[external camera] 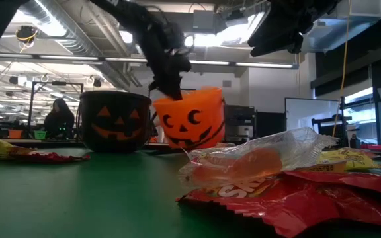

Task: Sort candy
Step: Pour the candies from the orange bin on the table

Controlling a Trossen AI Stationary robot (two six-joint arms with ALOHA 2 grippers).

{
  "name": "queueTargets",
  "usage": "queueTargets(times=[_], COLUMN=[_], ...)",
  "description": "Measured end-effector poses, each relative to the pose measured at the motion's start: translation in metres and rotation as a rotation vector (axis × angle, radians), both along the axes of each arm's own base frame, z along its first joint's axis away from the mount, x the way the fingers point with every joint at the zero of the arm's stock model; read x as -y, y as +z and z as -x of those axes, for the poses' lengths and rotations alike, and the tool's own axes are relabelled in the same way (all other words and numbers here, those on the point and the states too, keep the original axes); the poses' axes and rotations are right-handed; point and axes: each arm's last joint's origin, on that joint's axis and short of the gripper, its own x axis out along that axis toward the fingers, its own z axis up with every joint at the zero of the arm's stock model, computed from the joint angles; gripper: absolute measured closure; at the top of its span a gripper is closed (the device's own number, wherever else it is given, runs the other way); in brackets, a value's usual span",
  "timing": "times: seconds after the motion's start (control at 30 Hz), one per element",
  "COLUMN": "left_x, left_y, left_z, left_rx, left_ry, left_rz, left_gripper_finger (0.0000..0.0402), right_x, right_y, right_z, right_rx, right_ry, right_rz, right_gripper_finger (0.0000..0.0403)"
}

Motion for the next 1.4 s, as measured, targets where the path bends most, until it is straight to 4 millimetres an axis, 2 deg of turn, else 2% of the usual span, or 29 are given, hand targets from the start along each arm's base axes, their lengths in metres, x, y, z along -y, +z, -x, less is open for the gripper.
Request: queueTargets(times=[0.17, 0.37, 0.53, 0.7, 0.87, 1.03, 1.2, 1.4], left_x=[0.047, 0.128, 0.189, 0.231, 0.257, 0.273, 0.273, 0.271], left_y=[0.032, 0.061, 0.064, 0.046, 0.018, -0.013, -0.052, -0.081], left_z=[-0.013, -0.028, -0.037, -0.038, -0.032, -0.015, -0.002, 0.005], left_rx=[0.021, 0.007, -0.002, 0.004, 0.048, 0.102, 0.125, 0.089], left_ry=[-0.032, -0.04, 0.002, 0.081, 0.133, 0.175, 0.173, 0.154], left_rz=[-0.2, -0.523, -0.766, -0.966, -1.059, -1.077, -1.046, -1.047], left_gripper_finger=[0.0401, 0.0401, 0.0401, 0.0401, 0.0401, 0.0402, 0.0401, 0.0401], right_x=[0.001, 0.004, 0.008, 0.003, -0.005, -0.008, -0.008, -0.009], right_y=[0.0, 0.006, 0.017, 0.028, 0.033, 0.031, 0.029, 0.024], right_z=[0.0, 0.011, 0.024, 0.039, 0.048, 0.05, 0.049, 0.045], right_rx=[-0.004, -0.01, 0.029, 0.08, 0.104, 0.099, 0.09, 0.083], right_ry=[-0.017, -0.053, -0.086, -0.12, -0.141, -0.15, -0.169, -0.199], right_rz=[0.015, 0.038, 0.051, 0.094, 0.118, 0.114, 0.098, 0.098], right_gripper_finger=[0.0226, 0.0226, 0.0226, 0.0226, 0.0226, 0.0226, 0.0226, 0.0226])
